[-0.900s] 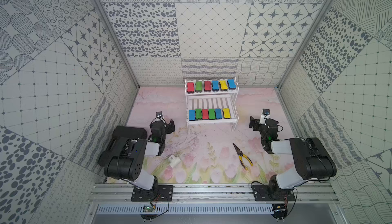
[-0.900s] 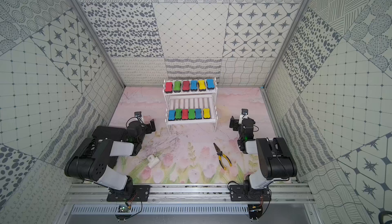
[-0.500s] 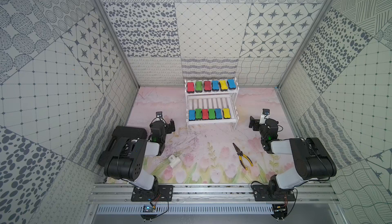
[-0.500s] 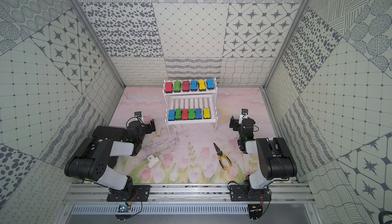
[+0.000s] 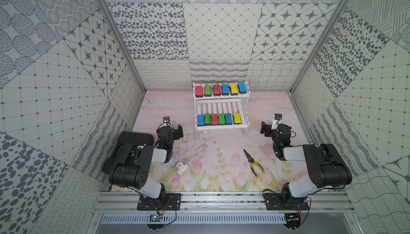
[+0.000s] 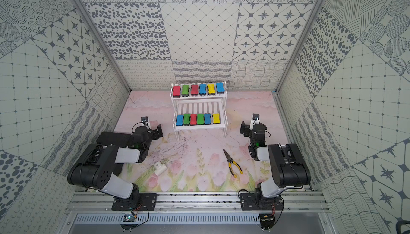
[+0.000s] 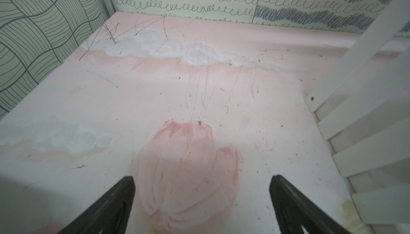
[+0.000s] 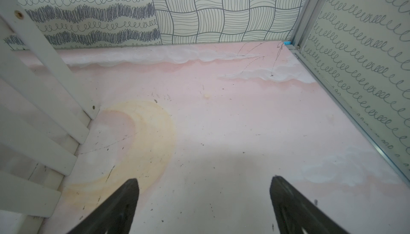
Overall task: Remove the whiteboard erasers from the shelf
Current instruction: Adjust the shelf at the center of the board.
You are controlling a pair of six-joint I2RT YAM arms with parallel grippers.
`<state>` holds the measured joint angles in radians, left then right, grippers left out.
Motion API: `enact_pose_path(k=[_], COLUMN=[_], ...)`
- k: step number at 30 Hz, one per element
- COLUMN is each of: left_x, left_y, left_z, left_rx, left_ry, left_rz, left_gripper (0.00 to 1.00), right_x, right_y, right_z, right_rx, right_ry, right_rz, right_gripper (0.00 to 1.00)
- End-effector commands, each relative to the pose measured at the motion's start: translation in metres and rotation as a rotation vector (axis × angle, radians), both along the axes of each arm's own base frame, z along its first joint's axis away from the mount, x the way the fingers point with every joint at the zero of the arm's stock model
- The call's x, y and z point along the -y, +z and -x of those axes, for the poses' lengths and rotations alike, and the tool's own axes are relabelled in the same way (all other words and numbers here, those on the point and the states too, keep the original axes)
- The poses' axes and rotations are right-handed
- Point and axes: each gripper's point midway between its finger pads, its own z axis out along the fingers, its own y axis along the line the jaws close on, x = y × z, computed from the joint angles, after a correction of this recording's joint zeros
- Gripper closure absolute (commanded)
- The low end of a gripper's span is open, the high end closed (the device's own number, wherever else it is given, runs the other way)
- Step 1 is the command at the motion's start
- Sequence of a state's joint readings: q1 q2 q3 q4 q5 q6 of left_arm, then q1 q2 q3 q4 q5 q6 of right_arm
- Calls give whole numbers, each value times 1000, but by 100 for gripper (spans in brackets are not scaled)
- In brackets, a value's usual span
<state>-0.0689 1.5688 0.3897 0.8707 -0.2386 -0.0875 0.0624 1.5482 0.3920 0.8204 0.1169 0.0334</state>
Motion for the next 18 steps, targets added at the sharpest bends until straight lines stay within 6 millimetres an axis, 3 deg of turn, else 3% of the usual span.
enact_pose_path(k=[1,8,14,18], left_x=[1,1,-5,-38], left_y=[2,2,10,34], left_z=[-2,-2,-3,-10], left_rx=[8,6,-20,-136], left_ry=[-5,-6,28,248], left_rz=[11,12,2,-18], left_gripper=[0,0,1,1], right_x=[-3,-2,24,25], right_y=[10,9,33,41], right_z=[-5,-7,-9,-4], right_rx=[39,30,-15,-36], right_ry=[6,21,-148,-163], right_rz=[5,-16,-12,-6], right_gripper=[3,3,3,3])
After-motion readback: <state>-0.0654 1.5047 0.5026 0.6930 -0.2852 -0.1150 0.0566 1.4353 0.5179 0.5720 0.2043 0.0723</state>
